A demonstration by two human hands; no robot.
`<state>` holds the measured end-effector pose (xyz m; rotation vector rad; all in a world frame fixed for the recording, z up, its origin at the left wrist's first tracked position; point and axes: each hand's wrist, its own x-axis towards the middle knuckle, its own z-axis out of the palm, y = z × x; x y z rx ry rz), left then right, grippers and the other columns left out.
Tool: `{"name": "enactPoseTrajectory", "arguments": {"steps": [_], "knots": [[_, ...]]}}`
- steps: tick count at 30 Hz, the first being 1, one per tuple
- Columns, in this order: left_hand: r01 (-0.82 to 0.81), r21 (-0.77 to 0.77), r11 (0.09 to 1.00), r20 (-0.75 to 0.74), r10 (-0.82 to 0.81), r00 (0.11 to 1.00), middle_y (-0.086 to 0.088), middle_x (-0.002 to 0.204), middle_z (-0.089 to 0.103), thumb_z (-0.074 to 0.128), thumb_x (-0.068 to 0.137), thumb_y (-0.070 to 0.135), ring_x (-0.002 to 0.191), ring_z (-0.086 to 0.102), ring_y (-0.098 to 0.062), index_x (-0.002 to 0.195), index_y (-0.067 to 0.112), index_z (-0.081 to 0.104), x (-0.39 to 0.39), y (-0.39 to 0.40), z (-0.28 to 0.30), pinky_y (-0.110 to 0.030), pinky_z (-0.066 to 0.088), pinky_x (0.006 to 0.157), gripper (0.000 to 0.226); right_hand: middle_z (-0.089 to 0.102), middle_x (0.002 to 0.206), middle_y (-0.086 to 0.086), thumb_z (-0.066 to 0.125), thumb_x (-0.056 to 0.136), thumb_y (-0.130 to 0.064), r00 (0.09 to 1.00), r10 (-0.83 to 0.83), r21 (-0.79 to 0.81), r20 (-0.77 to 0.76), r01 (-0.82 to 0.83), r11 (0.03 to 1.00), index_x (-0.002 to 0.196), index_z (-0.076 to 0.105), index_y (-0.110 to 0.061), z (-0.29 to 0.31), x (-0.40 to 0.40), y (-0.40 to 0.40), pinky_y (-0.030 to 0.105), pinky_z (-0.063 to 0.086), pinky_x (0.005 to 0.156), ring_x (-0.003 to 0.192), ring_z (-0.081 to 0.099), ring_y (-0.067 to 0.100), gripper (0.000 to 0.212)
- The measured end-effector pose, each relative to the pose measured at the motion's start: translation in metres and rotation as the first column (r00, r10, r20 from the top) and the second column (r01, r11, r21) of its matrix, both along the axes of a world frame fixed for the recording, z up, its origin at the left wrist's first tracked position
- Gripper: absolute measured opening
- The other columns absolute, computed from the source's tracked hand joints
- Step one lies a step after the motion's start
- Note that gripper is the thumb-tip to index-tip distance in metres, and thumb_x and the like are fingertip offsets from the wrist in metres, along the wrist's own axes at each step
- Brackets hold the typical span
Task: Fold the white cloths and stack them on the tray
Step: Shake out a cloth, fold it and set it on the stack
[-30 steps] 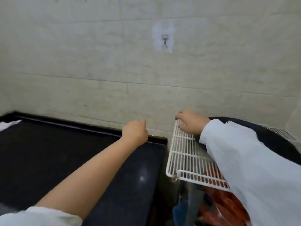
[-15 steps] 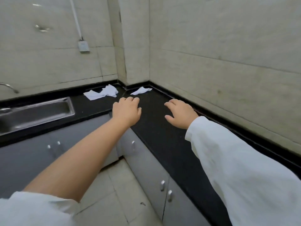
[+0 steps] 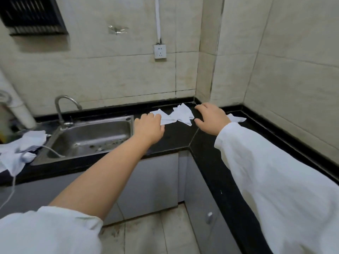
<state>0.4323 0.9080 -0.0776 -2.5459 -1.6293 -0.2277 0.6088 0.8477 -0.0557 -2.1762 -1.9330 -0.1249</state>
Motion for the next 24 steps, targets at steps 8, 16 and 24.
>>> {"name": "enactPoseTrajectory", "arguments": {"steps": [8,16,24], "knots": [[-0.04,-0.084,0.996,-0.06,0.035,0.998,-0.011,0.13,0.05,0.04,0.095,0.031,0.124,0.044,-0.029,0.13,0.01,0.043,-0.005,0.186,-0.048,-0.042,0.04,0.097,0.041,0.048,0.137,0.01,0.045,0.092,-0.023,1.0,0.005,-0.079,0.002,-0.004,0.997,0.136,0.042,-0.011,-0.058,0.012,0.192,0.039,0.038,0.103,0.126,0.044,0.028,0.046],[0.054,-0.24,0.969,-0.112,-0.083,0.99,-0.012,0.131,0.048,0.039,0.095,0.026,0.122,0.043,-0.03,0.128,0.009,0.043,0.032,0.397,-0.124,-0.043,0.038,0.098,0.037,0.052,0.134,0.01,0.043,0.093,-0.023,0.976,-0.213,-0.23,-0.053,0.196,0.953,0.13,0.048,-0.01,-0.14,0.039,0.377,0.041,0.032,0.107,0.125,0.047,0.028,0.039],[0.022,-0.402,0.915,-0.013,-0.03,0.999,-0.012,0.125,0.052,0.038,0.094,0.015,0.115,0.048,-0.029,0.121,0.008,0.046,0.077,0.518,-0.222,-0.039,0.043,0.088,0.029,0.06,0.122,0.009,0.041,0.093,-0.02,0.957,-0.29,-0.4,0.02,0.274,0.875,0.119,0.055,-0.012,-0.221,0.081,0.485,0.045,0.026,0.112,0.12,0.049,0.029,0.031]]}}
